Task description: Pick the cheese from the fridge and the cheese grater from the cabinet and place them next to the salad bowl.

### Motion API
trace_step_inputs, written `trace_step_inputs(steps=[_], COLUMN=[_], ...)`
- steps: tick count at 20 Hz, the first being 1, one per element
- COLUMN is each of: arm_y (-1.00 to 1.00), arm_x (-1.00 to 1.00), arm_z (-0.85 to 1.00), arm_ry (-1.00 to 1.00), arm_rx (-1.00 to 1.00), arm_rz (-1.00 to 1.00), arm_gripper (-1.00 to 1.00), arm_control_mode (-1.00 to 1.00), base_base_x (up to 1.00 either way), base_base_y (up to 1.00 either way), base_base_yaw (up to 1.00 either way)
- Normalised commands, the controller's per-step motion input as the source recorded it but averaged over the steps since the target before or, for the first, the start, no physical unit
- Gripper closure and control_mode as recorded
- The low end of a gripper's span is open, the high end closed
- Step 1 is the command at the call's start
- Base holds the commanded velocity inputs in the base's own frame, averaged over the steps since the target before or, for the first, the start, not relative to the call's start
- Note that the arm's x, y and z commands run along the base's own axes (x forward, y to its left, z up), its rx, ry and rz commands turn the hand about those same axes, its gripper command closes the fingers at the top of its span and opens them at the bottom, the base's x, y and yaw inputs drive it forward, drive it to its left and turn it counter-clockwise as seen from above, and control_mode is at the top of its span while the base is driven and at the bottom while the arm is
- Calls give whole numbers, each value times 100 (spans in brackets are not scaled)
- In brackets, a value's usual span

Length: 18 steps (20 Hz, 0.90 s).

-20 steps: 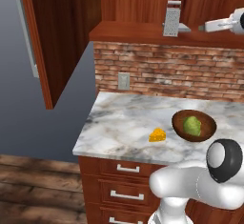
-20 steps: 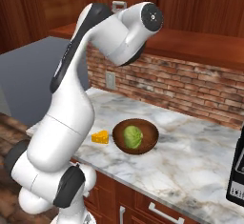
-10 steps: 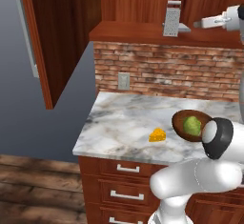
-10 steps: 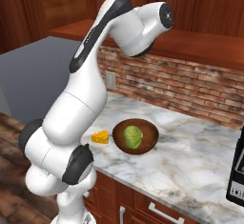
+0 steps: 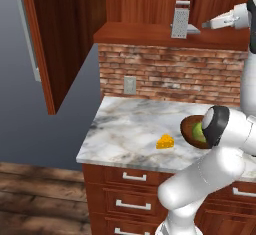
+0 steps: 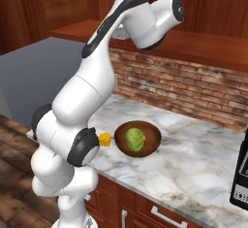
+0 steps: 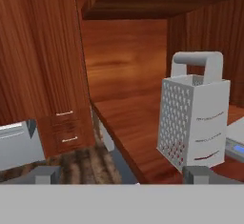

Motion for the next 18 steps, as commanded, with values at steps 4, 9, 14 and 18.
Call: trace_step_inputs(steps=[4,9,14,18], arm_y=[0,-10,-35,-20], arm_x=[45,65,35,27], arm_z=[-2,-11,-3,0], arm_ry=[0,-2,-5,-1], arm_rx=[-1,8,12,1], arm_rz=[0,0,0,0], arm_gripper=[-100,-100,-100,-100], arm_control_mode=[-100,-100,-100,-100], base_base_x=[0,0,0,0], base_base_y=[0,0,0,0], base_base_yaw=[0,0,0,0])
